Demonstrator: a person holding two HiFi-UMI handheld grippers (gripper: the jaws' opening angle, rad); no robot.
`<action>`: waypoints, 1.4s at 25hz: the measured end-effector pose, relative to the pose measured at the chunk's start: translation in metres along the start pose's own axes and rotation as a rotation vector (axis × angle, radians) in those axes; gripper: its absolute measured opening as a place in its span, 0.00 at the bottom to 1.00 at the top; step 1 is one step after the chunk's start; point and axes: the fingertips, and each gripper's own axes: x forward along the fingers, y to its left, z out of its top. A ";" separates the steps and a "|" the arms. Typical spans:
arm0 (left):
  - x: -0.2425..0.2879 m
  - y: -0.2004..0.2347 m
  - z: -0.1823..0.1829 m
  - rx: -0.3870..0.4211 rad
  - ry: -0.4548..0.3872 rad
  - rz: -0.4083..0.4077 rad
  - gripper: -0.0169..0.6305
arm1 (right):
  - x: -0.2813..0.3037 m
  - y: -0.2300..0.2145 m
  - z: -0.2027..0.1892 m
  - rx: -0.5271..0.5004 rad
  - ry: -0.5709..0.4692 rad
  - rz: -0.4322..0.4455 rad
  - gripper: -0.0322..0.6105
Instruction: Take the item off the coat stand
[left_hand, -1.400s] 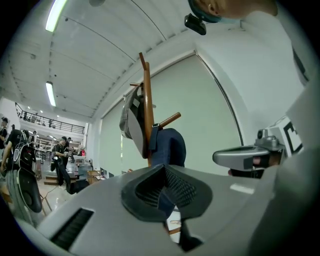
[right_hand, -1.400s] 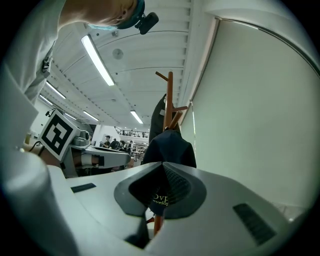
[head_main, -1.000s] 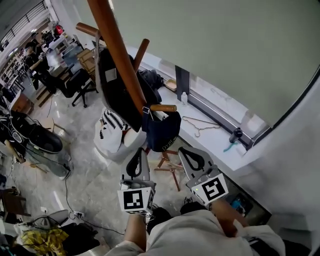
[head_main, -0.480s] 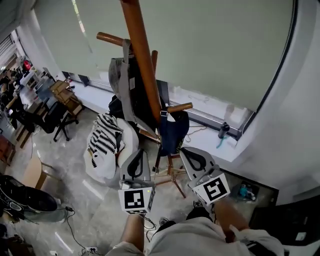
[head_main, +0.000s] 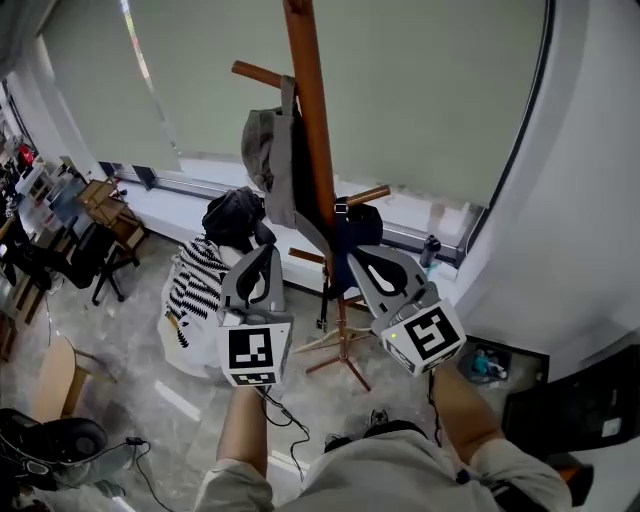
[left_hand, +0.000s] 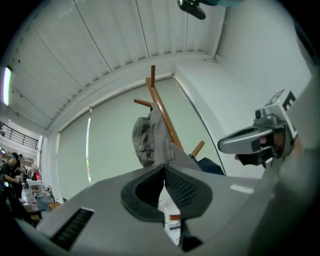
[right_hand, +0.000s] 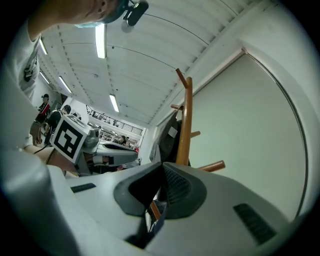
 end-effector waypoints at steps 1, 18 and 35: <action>0.004 0.006 0.002 0.009 0.005 0.008 0.04 | 0.006 0.001 0.005 -0.006 0.004 0.008 0.06; 0.028 0.067 0.021 0.012 0.046 0.127 0.04 | 0.107 -0.015 0.085 0.071 0.017 0.046 0.23; 0.024 0.066 0.023 0.004 0.056 0.122 0.04 | 0.134 -0.006 0.077 0.128 0.084 -0.008 0.38</action>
